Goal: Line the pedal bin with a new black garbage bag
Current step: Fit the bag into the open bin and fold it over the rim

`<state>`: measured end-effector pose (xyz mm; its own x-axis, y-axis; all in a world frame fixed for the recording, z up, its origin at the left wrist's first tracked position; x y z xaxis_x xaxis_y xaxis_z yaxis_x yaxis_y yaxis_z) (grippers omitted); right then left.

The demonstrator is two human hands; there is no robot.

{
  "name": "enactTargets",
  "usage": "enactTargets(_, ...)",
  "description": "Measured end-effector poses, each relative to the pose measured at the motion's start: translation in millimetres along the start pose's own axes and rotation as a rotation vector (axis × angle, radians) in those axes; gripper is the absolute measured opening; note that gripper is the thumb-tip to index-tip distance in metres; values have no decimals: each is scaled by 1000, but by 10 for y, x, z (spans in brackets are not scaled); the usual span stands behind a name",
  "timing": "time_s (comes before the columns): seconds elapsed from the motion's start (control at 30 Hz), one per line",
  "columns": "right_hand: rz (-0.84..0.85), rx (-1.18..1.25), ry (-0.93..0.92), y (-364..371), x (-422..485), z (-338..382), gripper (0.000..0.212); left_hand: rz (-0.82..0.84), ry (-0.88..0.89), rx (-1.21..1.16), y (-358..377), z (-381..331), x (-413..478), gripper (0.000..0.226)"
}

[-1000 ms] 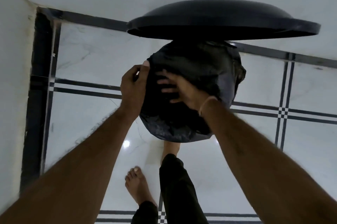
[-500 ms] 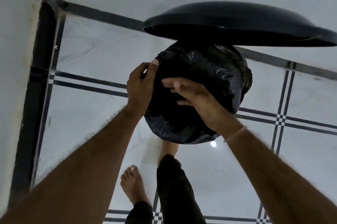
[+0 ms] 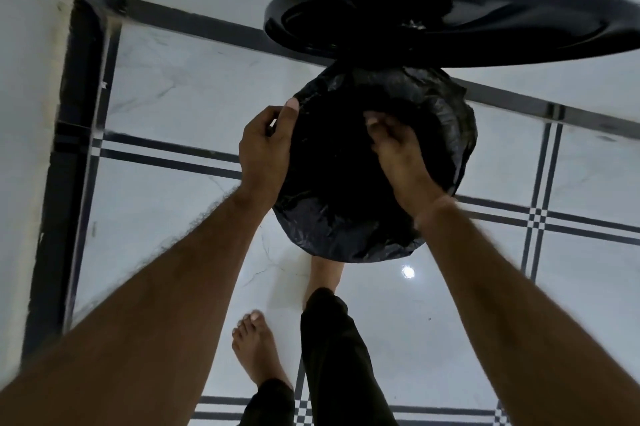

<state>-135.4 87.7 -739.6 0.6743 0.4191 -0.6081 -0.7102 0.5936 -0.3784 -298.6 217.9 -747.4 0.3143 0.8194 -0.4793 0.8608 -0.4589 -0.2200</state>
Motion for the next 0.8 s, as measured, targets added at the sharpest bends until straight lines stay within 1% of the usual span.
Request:
enactTargets(0.03,-5,2,-43,-83,-195,40,26,0,2,5,3,-8,-4,42)
enactTargets(0.07,27,17,-12,-124,-332,43,25,1,4,11,6,-5,-5,42)
enactTargets(0.1,79,60,68,-138,-388,-1,30,3,5,14,16,-1,-7,43)
enactTargets(0.13,126,94,190,-116,-374,-101,38,4,3,17,28,3,-10,43)
enactTargets(0.2,121,109,379,-44,-232,-281,58,-9,-1,23,24,14,-10,45)
enactTargets(0.23,124,116,416,-30,-188,-387,63,-16,3,20,9,20,-10,46)
enactTargets(0.3,148,97,450,11,-86,-615,62,-14,9,6,-7,24,-13,49)
enactTargets(0.37,87,20,478,89,-15,-666,57,-1,-2,7,6,19,-12,50)
enactTargets(0.4,45,-68,372,105,-51,-573,54,-2,-8,11,3,14,-15,50)
enactTargets(0.47,-80,-185,40,109,-313,-315,40,-5,-11,1,-1,-6,-16,50)
enactTargets(0.5,-115,-198,-115,126,-481,-239,34,-6,-9,-4,-2,-12,-15,49)
enactTargets(0.53,-28,-164,-181,197,-655,-185,33,-9,-5,-1,-2,-14,-11,49)
enactTargets(0.57,139,-115,-147,324,-789,-195,38,-11,-1,7,-1,-18,-14,49)
enactTargets(0.6,321,-99,-50,476,-850,-270,46,-11,1,14,3,-23,-17,49)
enactTargets(0.63,454,-118,67,621,-845,-372,52,-8,0,16,10,-29,-22,49)
enactTargets(0.67,519,-177,159,719,-775,-432,55,-10,-3,14,11,-29,-26,49)
enactTargets(0.7,535,-233,214,781,-685,-464,55,-15,-1,13,5,-33,-29,49)
enactTargets(0.8,535,-384,271,832,-471,-510,56,-17,12,25,-25,-28,-37,50)
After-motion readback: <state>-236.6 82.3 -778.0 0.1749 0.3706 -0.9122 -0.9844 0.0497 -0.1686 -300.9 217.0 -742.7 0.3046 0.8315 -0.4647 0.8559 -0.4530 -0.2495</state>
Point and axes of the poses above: each hand's wrist, its own x-axis towards the middle knuckle, its own y-axis out of the palm, z = x × y, the point moved 4 cm from there along x, towards the middle knuckle, and after that the axes turned 2 degrees about -y, right-handed, at the moved point
